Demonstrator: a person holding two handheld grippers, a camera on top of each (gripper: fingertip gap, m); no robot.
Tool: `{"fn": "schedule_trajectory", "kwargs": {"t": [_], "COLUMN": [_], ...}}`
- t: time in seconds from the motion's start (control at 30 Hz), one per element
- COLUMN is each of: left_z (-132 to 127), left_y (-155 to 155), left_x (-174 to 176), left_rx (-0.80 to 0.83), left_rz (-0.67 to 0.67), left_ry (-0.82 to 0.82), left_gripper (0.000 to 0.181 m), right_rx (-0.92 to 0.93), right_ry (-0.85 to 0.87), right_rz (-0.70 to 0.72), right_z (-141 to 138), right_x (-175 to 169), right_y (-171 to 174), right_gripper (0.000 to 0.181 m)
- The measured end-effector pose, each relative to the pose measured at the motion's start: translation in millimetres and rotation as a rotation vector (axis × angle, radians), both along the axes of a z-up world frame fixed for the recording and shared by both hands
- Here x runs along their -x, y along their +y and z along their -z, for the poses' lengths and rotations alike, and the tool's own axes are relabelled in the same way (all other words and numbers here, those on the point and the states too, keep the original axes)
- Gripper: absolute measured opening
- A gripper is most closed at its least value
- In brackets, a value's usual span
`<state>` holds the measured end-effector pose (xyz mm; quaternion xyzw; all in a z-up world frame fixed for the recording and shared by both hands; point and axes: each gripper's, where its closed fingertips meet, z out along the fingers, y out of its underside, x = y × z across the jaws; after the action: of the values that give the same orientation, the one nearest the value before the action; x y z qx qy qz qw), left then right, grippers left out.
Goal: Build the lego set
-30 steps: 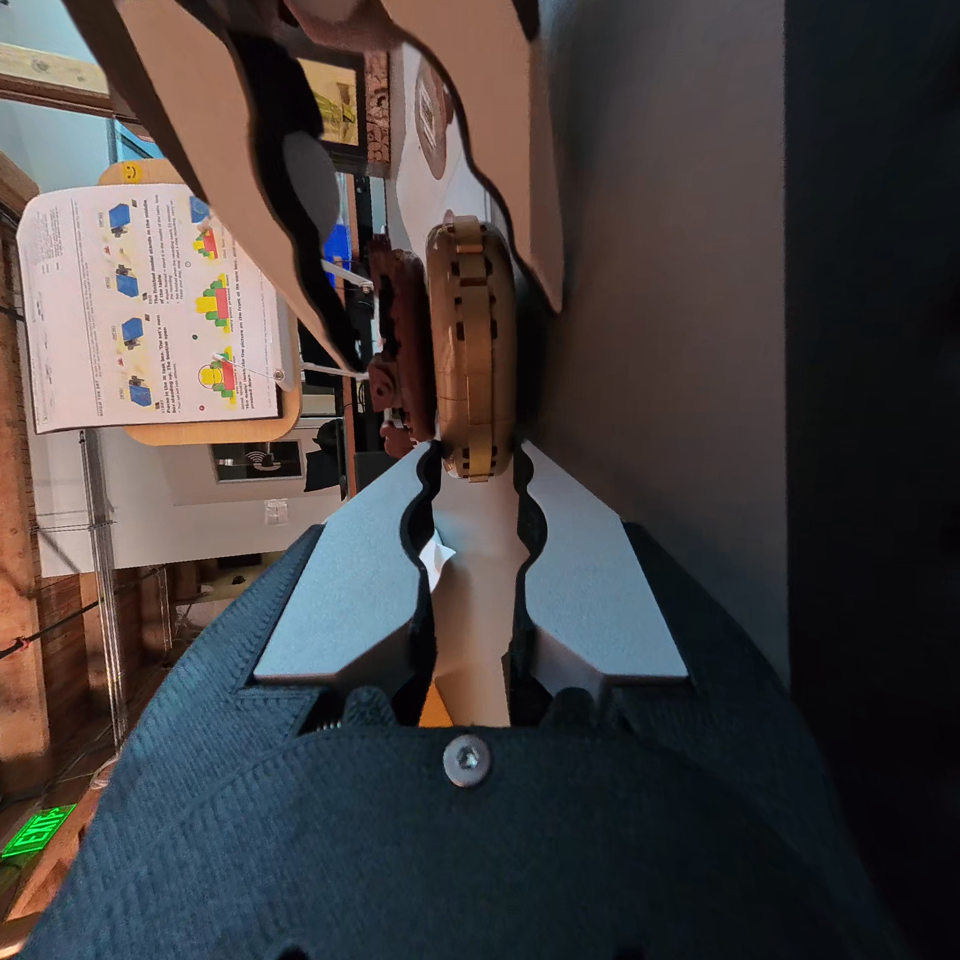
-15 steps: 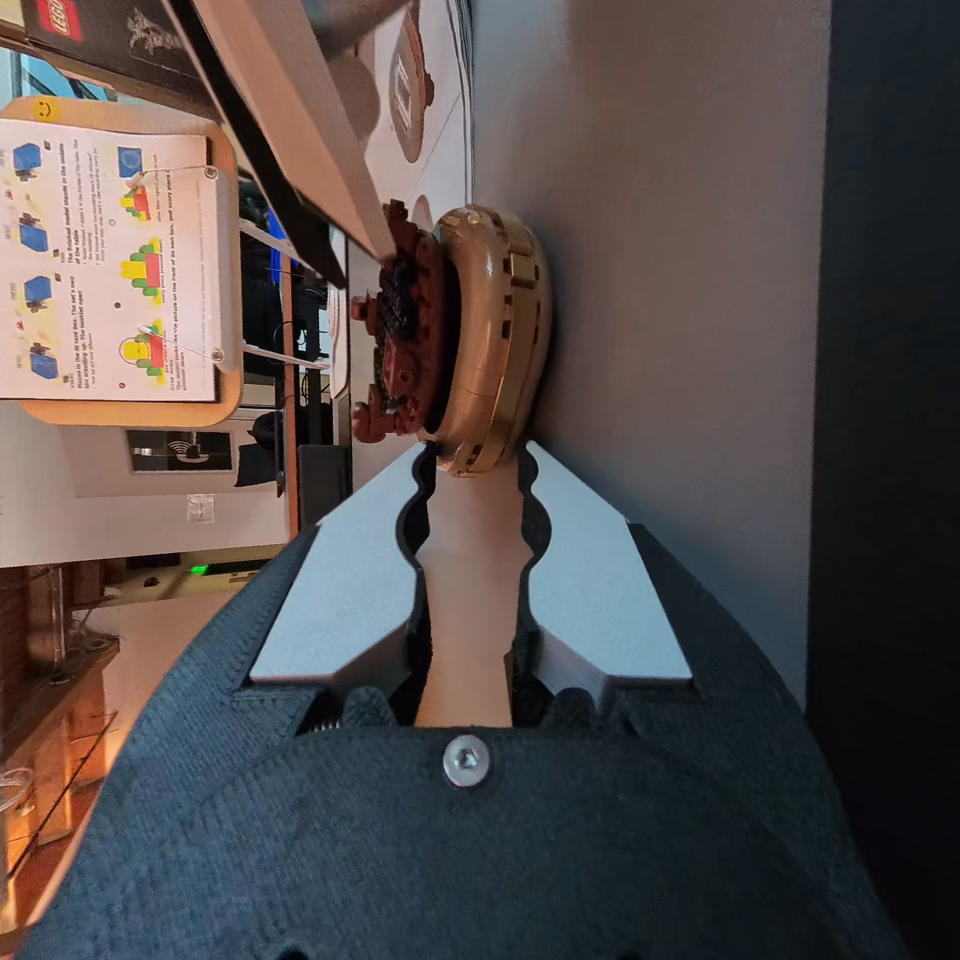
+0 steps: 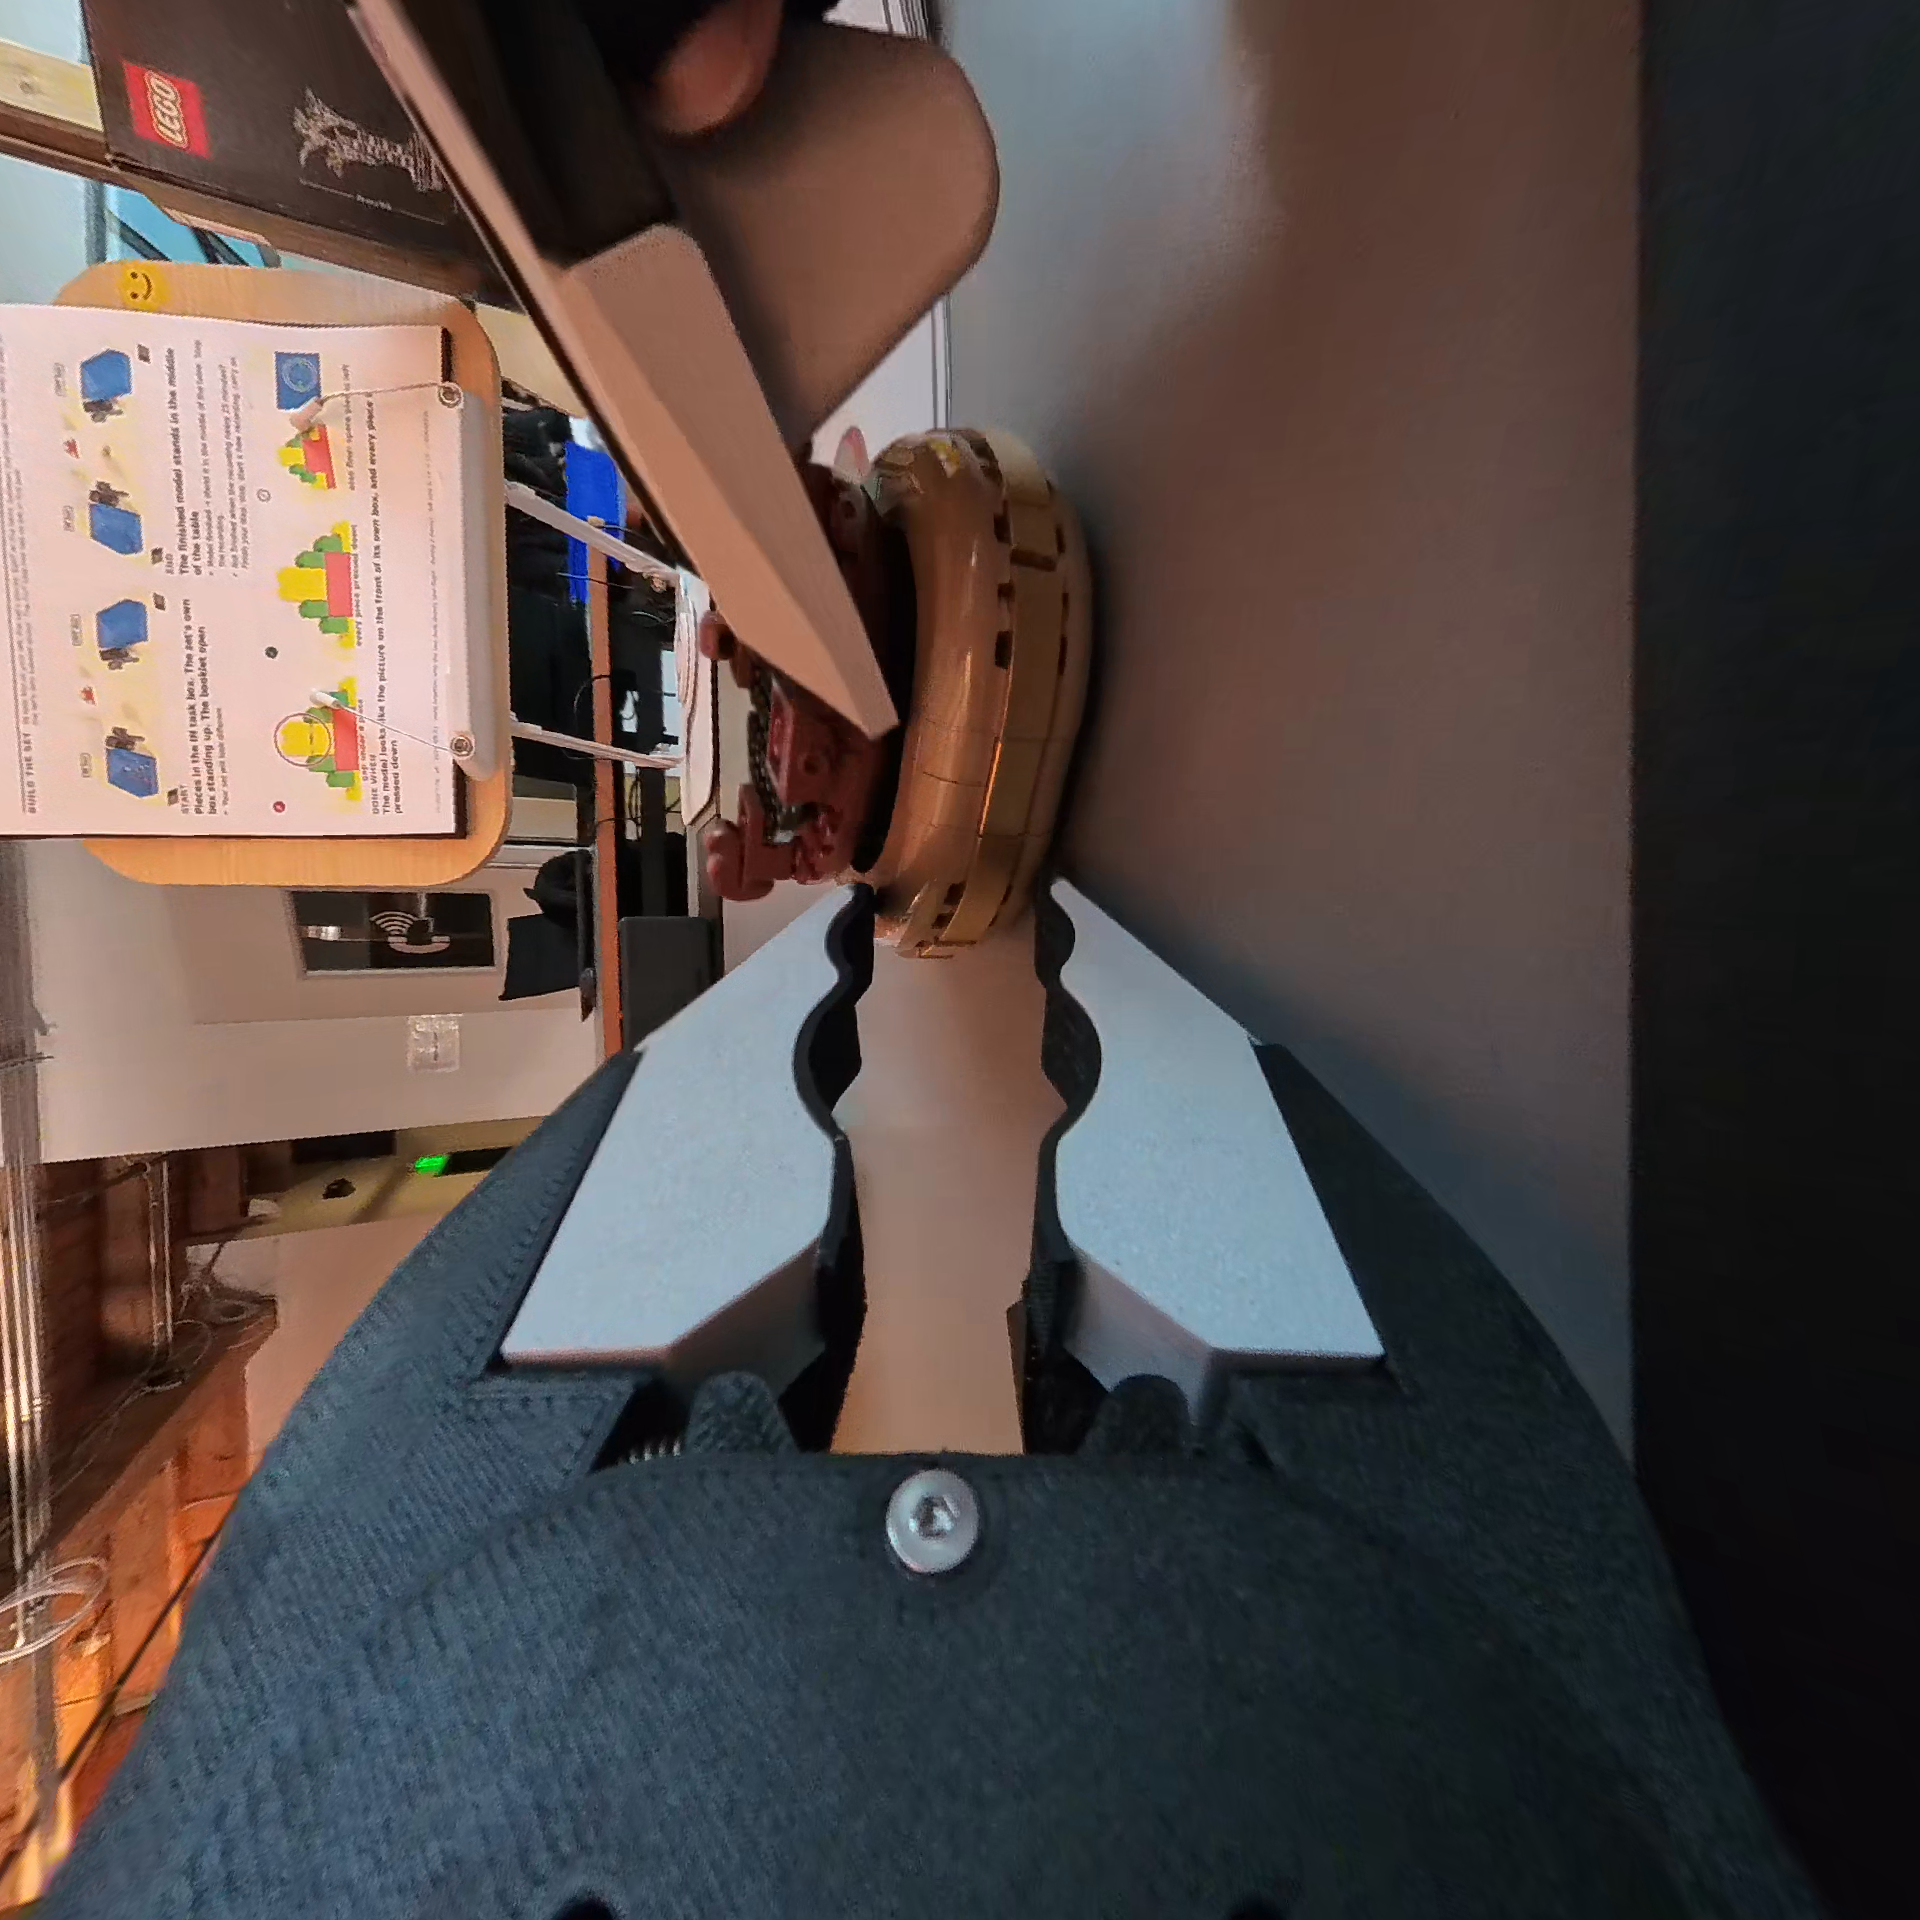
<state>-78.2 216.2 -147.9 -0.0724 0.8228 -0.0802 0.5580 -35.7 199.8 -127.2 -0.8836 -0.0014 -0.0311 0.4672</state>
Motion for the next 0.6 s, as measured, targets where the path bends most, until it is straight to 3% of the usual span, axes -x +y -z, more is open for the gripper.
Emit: {"fn": "schedule_trajectory", "kwargs": {"t": [0.2, 0.4, 0.6], "left_z": [0.2, 0.2, 0.0], "left_y": [4.9, -1.7, -4.2], "left_x": [3.2, 6.3, 6.7], "left_rx": [0.015, 0.211, 0.219], "left_rz": [-0.031, -0.04, -0.024], "left_ry": [0.024, 0.112, 0.11], "left_gripper": [0.03, 0.033, 0.033], "right_rx": [-0.028, -0.05, -0.063], "right_ry": [-0.044, -0.006, -0.043], "right_rz": [-0.028, -0.039, -0.075], "right_z": [-2.4, -3.0, -2.4], "right_x": [1.7, 12.8, 13.6], "right_y": [-4.3, -3.6, -2.5], "right_gripper": [0.083, 0.082, 0.082]}}
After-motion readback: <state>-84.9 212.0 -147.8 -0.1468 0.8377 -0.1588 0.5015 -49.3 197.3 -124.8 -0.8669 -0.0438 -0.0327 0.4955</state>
